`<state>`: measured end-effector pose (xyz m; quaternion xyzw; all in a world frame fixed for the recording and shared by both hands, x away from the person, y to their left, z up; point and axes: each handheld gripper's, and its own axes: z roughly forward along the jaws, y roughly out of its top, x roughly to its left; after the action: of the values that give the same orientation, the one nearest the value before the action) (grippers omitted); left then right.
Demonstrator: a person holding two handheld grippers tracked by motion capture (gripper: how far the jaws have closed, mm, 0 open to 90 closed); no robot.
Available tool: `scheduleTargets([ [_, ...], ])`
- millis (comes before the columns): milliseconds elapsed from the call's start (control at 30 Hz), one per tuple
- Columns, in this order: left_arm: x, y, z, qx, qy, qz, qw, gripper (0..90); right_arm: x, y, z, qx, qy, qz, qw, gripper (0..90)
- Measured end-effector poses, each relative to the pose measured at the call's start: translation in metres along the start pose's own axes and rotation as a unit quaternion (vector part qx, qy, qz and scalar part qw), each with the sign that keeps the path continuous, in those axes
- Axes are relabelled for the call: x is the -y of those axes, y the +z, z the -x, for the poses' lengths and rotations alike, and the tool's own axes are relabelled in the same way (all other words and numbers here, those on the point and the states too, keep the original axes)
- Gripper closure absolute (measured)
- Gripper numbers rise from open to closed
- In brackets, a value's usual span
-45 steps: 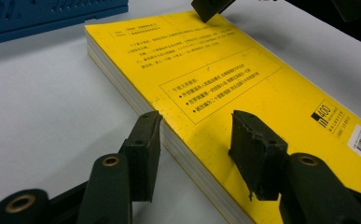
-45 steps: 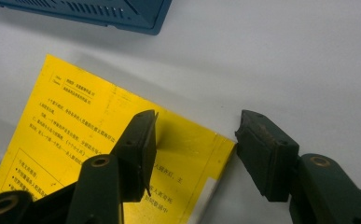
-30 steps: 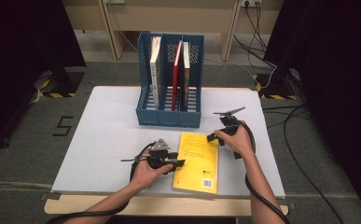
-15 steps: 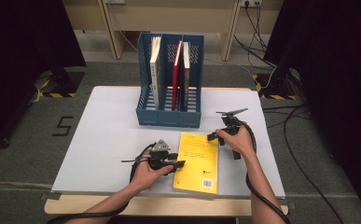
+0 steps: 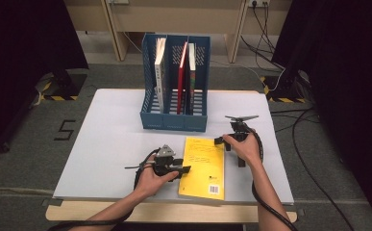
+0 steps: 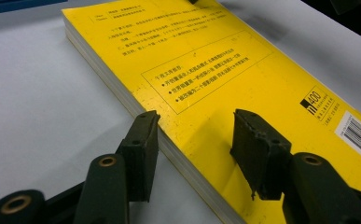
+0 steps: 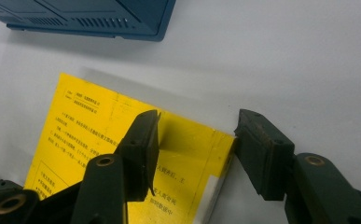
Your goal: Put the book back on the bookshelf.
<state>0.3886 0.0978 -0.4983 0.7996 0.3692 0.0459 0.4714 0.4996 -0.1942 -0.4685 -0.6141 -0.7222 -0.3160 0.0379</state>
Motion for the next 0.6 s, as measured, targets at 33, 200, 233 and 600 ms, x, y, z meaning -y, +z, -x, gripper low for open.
scheduleTargets([
  [33,0.0003,0.0,0.0002,0.0,0.0,0.001,1.0,50.2,0.0002,0.0001,-0.0006,0.003,0.001,0.001,1.0,50.6],
  [200,0.0012,-0.0006,0.0012,-0.002,-0.002,0.002,1.0,50.1,0.0024,0.0001,0.0013,0.0,0.024,0.015,0.9996,56.4],
  [233,0.0012,-0.0009,0.0014,-0.003,-0.002,0.001,1.0,50.1,0.0027,-0.0004,0.0018,0.001,0.028,0.015,0.9995,57.6],
  [600,0.0007,-0.0021,0.0012,-0.003,-0.005,-0.003,1.0,50.6,0.0023,-0.0058,0.0022,-0.003,0.039,0.025,0.9989,66.1],
])
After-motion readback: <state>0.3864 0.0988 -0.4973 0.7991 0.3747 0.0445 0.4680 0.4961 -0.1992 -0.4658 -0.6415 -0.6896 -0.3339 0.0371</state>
